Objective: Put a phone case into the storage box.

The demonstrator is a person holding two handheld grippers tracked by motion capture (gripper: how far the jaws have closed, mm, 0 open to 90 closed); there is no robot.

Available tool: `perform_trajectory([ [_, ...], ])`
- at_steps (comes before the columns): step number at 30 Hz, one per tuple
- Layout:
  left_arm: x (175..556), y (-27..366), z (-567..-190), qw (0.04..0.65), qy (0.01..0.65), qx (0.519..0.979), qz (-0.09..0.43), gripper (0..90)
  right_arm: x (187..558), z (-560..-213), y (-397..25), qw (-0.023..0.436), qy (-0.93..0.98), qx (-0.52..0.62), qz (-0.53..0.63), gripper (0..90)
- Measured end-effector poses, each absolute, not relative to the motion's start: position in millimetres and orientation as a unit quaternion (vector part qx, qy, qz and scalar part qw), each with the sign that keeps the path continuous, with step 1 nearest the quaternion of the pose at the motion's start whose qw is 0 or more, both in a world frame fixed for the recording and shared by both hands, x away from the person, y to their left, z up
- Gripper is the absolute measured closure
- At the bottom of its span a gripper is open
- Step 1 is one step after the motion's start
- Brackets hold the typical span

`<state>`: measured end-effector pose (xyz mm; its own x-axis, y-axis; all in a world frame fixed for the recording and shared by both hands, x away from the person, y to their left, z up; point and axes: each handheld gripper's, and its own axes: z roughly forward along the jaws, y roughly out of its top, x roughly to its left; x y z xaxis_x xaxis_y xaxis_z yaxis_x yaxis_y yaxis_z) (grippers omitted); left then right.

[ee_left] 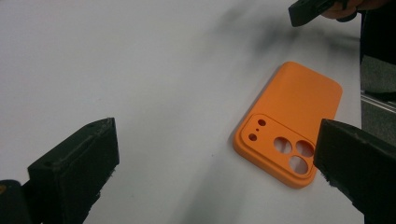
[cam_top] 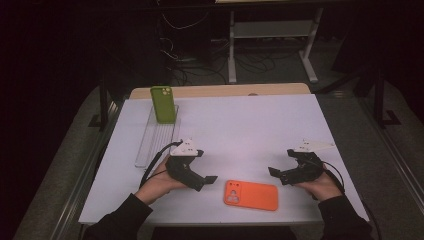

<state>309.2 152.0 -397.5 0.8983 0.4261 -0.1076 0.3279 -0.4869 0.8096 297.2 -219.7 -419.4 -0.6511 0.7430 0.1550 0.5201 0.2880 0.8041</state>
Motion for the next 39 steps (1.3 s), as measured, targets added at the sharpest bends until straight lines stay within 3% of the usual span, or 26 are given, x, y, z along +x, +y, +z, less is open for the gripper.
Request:
perform_trajectory([
  [18, 310.1, 152.5, -398.0, 0.462, 0.224, 0.857, 0.049, 0.0, 294.3, -405.9, -220.8, 0.112, 0.806, 0.357, 0.459, 0.0],
  [39, 309.1, 152.8, -398.4, 0.464, 0.225, 0.855, 0.046, 0.0, 288.5, -377.7, -191.6, 0.075, 0.844, 0.231, 0.478, 0.0],
])
